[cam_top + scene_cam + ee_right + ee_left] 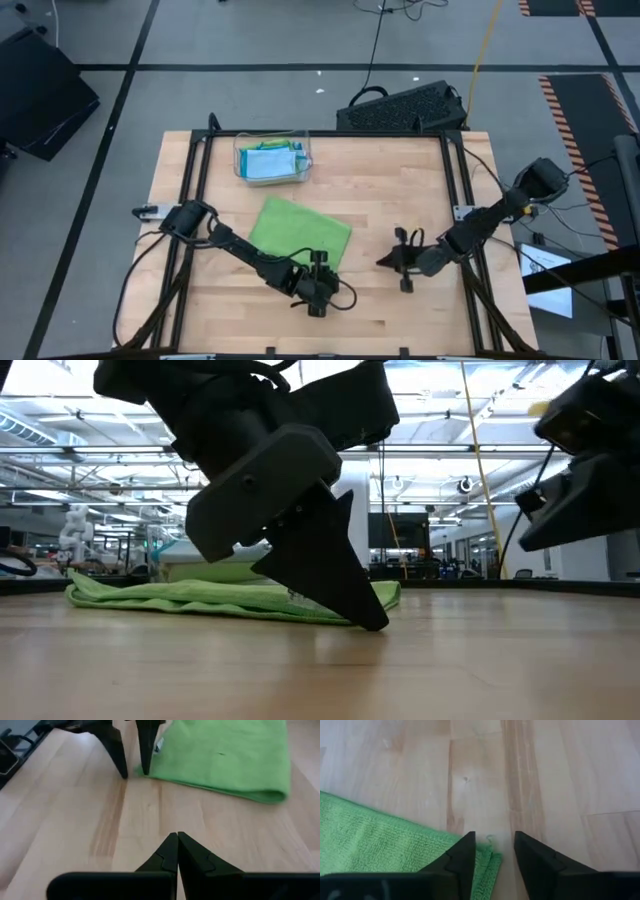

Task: Fold microfiber towels
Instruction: Fold the green microfiber cloth

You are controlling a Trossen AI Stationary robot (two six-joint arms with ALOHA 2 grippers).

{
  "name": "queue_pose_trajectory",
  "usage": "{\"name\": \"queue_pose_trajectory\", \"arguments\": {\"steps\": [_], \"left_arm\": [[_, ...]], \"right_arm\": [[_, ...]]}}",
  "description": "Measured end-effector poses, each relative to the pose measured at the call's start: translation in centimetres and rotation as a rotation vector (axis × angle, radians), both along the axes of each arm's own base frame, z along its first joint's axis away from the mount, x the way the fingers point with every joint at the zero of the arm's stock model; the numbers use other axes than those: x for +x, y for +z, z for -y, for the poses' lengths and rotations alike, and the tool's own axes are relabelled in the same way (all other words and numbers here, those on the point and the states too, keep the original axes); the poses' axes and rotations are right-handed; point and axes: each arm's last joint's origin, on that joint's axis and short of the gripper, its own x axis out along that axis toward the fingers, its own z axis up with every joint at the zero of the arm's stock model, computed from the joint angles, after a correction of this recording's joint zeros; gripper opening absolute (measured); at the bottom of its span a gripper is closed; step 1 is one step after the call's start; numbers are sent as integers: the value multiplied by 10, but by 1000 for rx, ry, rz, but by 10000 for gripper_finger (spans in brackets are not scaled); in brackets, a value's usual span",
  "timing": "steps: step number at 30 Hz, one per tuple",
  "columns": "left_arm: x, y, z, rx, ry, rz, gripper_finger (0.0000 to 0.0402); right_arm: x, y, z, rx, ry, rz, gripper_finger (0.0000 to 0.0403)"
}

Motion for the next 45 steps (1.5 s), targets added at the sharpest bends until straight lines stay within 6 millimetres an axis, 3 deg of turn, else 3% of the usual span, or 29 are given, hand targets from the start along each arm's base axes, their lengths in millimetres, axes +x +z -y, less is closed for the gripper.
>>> {"name": "queue_pose_trajectory", "arguments": {"steps": [13, 19, 25, 29, 34, 39, 45], "left_arm": [[-6, -6, -4, 30, 33, -58, 12], [-11, 8, 2, 24, 35, -25, 7], [-19, 36, 10, 19, 54, 49, 6], [-19, 43, 10, 12, 87, 82, 4], [-18, 54, 11, -6, 103, 134, 3], [-20, 53, 11, -4, 106, 122, 5], [-21, 54, 14, 3, 108, 135, 7]], "right_arm": [[-8, 0, -10, 39, 48, 35, 2], [-7, 1, -9, 22, -8, 67, 2], [-1, -4, -12, -24, -38, 102, 6], [22, 0, -25, -120, -13, 143, 45], [72, 3, -44, -252, 15, 157, 131], [106, -7, -51, -356, 22, 143, 208], [132, -27, -48, -278, 112, 89, 243]]}}
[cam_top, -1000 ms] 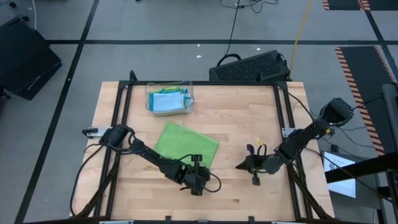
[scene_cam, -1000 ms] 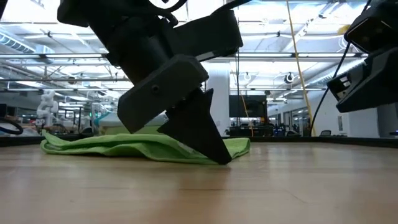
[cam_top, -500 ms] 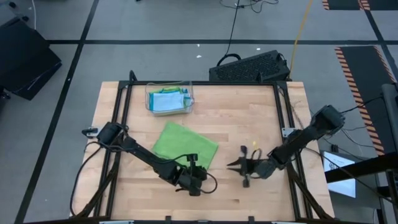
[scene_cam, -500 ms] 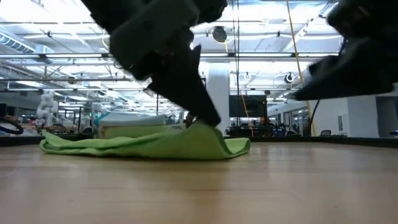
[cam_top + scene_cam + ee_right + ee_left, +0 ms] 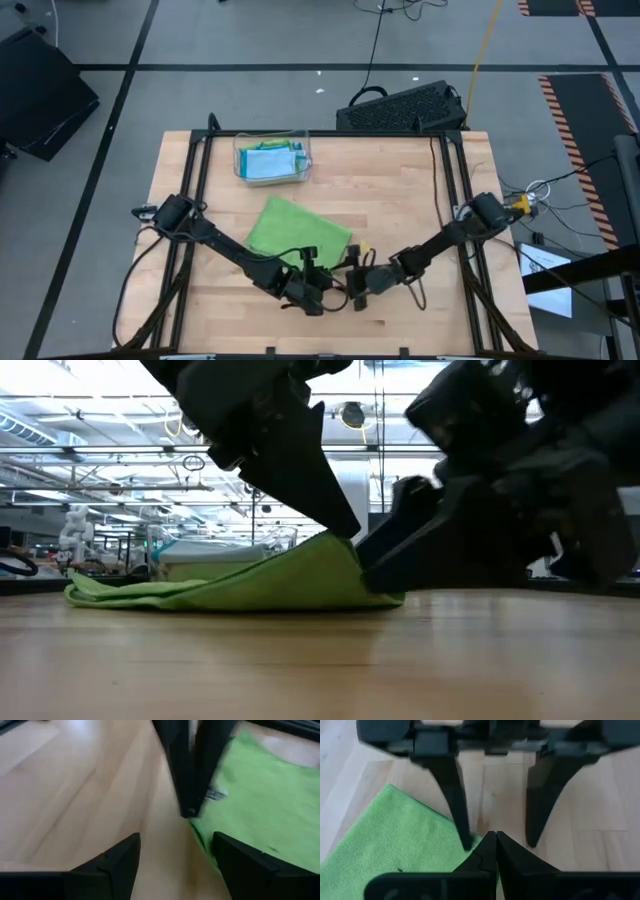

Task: Fold microfiber towels
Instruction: Fold the green microfiber cloth

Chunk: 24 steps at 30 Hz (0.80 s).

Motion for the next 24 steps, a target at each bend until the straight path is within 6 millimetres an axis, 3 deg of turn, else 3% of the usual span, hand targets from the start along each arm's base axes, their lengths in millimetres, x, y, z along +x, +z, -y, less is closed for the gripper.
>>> {"name": "queue_pose_trajectory", "arguments": {"steps": [4, 7, 16, 20, 24], "left_arm": [[0, 1, 3, -7, -6, 12, 3], [0, 1, 3, -9, -5, 19, 6], [-1, 1, 4, -16, 4, 15, 10], [-5, 0, 9, -10, 0, 1, 65], [-15, -1, 18, 59, 30, 3, 154]], "right_arm": [[12, -9, 1, -34, -25, 24, 231], [16, -14, 2, -74, -45, 17, 198], [19, -16, 6, -75, -78, 27, 12], [20, -15, 7, -74, -76, 32, 12], [21, -15, 9, -36, -44, 20, 3]]}}
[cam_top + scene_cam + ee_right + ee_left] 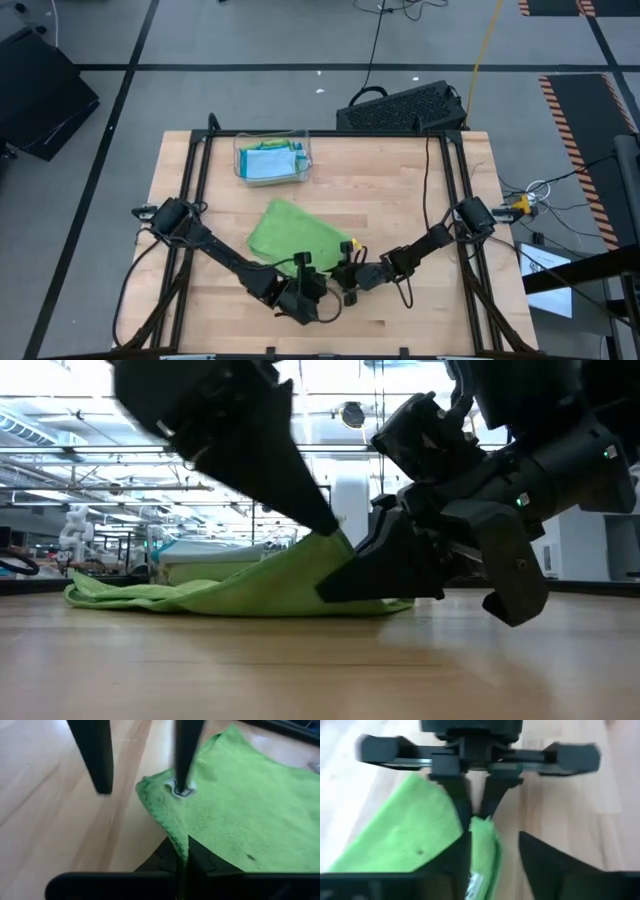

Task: Fold microfiber towels
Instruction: Fold the green microfiber cloth

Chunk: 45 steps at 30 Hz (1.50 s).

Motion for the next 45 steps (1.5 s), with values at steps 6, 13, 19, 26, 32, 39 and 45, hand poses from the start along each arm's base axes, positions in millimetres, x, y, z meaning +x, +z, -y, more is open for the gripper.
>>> {"name": "queue_pose_trajectory", "arguments": {"steps": [6, 13, 19, 26, 32, 39, 45], "left_arm": [[-11, -8, 13, 133, 11, 4, 273], [-5, -32, 10, 229, -22, -48, 277], [0, -34, 10, 328, -49, -21, 157], [-3, -31, 12, 283, -30, -17, 14], [-13, -31, 24, 267, -32, -13, 6], [-32, -19, 38, 250, -7, 23, 5], [-48, -1, 49, 235, 47, 110, 4]], "right_arm": [[1, 0, 2, 45, 20, -6, 2], [1, 0, 2, 50, 28, -6, 2], [2, 0, 2, 73, 58, -15, 3], [-1, 2, -4, 34, 99, -12, 48], [-14, 16, -9, -48, 123, -120, 132], [-43, 49, -10, -268, 113, -201, 195], [-59, 51, -10, -344, 165, -178, 196]]}}
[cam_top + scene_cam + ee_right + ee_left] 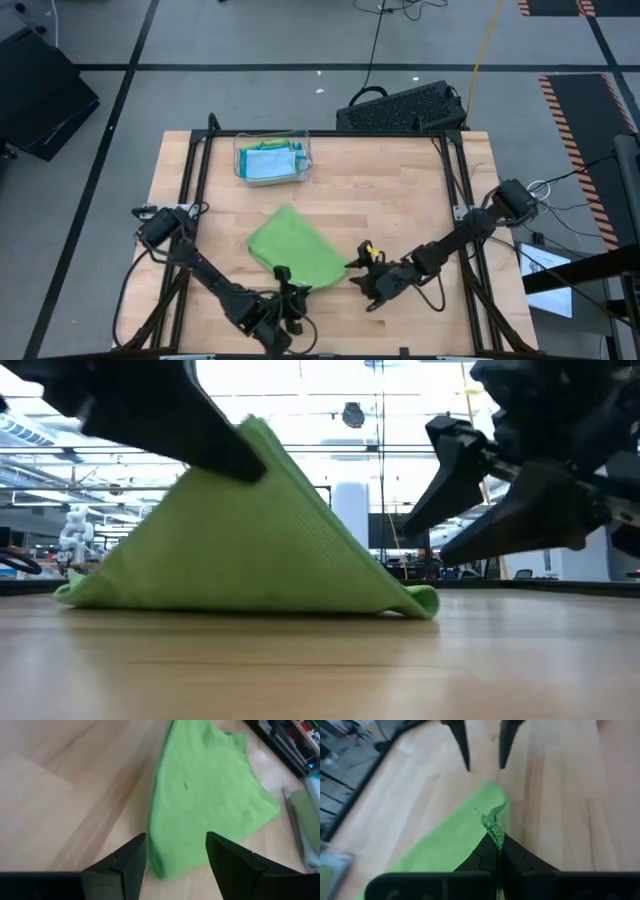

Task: Fold microfiber towels
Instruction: Fold the green microfiber cloth

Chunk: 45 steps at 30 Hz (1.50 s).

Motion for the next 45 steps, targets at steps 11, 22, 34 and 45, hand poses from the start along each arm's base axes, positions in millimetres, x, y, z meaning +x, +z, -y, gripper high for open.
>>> {"name": "queue_pose_trajectory", "arguments": {"steps": [11, 22, 34, 45], "left_arm": [[-13, 7, 8, 4, 62, 103, 6], [-21, 12, 13, 37, 104, 199, 4], [-21, 11, 11, 18, 132, 214, 7], [-20, 12, 9, 14, 142, 220, 4]], "right_arm": [[10, -19, -13, 145, 38, 73, 195], [7, -36, -15, 47, -35, 68, 227], [14, -48, -18, 65, -88, 159, 211], [12, -51, -17, 124, -161, 151, 104]]}}
